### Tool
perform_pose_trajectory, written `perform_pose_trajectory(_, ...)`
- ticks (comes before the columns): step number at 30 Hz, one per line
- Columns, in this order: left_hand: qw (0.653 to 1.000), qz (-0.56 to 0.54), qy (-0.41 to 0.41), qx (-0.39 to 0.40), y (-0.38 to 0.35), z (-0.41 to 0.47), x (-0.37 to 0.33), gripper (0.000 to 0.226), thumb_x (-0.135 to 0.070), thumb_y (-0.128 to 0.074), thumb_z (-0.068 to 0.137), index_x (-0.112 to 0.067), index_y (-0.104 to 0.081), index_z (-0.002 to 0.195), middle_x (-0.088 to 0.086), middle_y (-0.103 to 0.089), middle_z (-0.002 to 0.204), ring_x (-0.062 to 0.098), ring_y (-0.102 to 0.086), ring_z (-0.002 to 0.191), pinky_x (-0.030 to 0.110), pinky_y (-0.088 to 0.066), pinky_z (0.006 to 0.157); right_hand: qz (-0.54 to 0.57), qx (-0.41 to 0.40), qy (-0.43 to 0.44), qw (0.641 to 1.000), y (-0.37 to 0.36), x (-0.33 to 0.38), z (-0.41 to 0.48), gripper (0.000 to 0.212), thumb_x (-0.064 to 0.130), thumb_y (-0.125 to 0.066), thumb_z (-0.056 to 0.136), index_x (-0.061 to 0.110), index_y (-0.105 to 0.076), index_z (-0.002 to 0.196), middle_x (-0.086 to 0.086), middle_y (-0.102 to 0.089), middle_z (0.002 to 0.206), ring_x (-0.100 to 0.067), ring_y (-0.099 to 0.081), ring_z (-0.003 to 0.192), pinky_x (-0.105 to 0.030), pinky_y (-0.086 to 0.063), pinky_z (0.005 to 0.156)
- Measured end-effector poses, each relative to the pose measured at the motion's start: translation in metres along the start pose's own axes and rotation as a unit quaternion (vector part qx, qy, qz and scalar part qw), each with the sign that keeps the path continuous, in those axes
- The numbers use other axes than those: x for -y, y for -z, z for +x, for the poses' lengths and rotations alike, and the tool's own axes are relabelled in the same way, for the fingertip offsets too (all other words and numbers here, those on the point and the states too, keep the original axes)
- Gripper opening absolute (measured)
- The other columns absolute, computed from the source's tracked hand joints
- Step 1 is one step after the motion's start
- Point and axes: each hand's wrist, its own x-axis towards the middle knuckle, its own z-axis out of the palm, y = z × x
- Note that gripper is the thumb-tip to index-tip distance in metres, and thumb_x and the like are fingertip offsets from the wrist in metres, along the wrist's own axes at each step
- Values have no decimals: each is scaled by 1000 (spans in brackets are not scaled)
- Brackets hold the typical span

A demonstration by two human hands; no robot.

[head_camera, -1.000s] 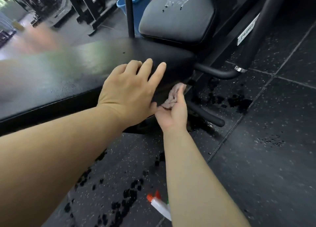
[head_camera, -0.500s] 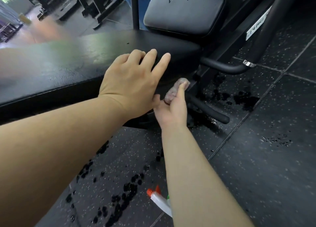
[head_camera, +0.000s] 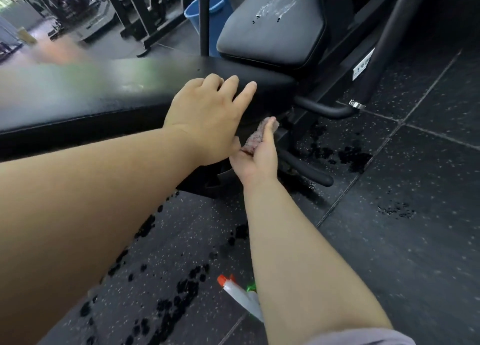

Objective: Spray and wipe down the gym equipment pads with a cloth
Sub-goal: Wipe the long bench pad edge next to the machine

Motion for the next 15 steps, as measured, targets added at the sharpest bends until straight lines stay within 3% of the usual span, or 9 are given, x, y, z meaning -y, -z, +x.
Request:
perform_pose_trajectory(3, 999, -17, -37, 23, 9, -6, 8, 93, -58, -52, 88, -19, -2, 156, 13, -20, 159, 31, -34, 138, 41, -36, 108, -22, 10, -12, 1000, 1, 2, -6, 42, 56, -48, 97, 19, -63, 110, -17, -61, 116, -33, -55, 120, -52, -38, 111)
perform_pose_trajectory(4, 998, -23, -52, 37, 12, -7, 12, 91, -54, -53, 89, -20, -3, 157, 13, -18, 160, 31, -31, 140, 41, -34, 110, -24, 7, -7, 1000, 1, 2, -6, 45, 55, -45, 98, 17, -61, 117, -17, -65, 113, -30, -62, 112, -52, -36, 111)
perform_pose_trajectory(5, 996, -29, -66, 52, 17, -9, 18, 88, -49, -53, 90, -22, -3, 157, 12, -16, 160, 30, -28, 142, 41, -33, 111, -16, 6, 11, 1000, 1, 2, -7, 43, 50, -43, 101, 14, -62, 114, -13, -71, 97, -23, -69, 94, -51, -35, 113)
perform_pose_trajectory(7, 994, -43, -79, 68, 23, -13, 27, 81, -43, -51, 92, -26, -6, 156, 7, -13, 162, 27, -25, 145, 41, -33, 111, 7, -8, 21, 1000, 4, 3, -8, 35, 40, -42, 104, 12, -61, 94, -5, -67, 59, -14, -68, 57, -48, -36, 113)
perform_pose_trajectory(10, 996, -45, -54, 56, 23, -28, 50, 78, -43, -49, 89, -31, -9, 155, 0, -26, 158, 28, -37, 137, 44, -43, 101, 10, -13, 29, 999, 4, 4, -7, 27, 35, -49, 103, 14, -62, 93, -1, -66, 57, -14, -68, 59, -47, -40, 111)
perform_pose_trajectory(12, 996, -50, -31, 63, 19, -40, 62, 85, -50, -50, 86, -31, -3, 155, -2, -22, 160, 28, -37, 137, 45, -46, 97, 23, -17, 54, 998, 11, 6, 6, 28, 31, -54, 101, 20, -62, 77, 7, -47, 53, -1, -50, 52, -43, -32, 117)
perform_pose_trajectory(14, 996, -40, -43, 65, 15, -47, 63, 90, -54, -49, 84, -27, -1, 155, 0, -19, 161, 28, -36, 137, 43, -47, 97, 8, -25, 60, 998, 12, -1, 13, 32, 33, -59, 98, 22, -64, 69, 9, -41, 61, 1, -54, 69, -42, -29, 119)
perform_pose_trajectory(15, 997, -37, -46, 57, 13, -47, 60, 89, -54, -48, 83, -24, -4, 155, 1, -24, 159, 29, -40, 134, 43, -47, 94, 7, -19, 59, 998, 11, -10, 13, 30, 37, -61, 96, 22, -63, 70, 10, -49, 68, -2, -59, 77, -45, -33, 117)
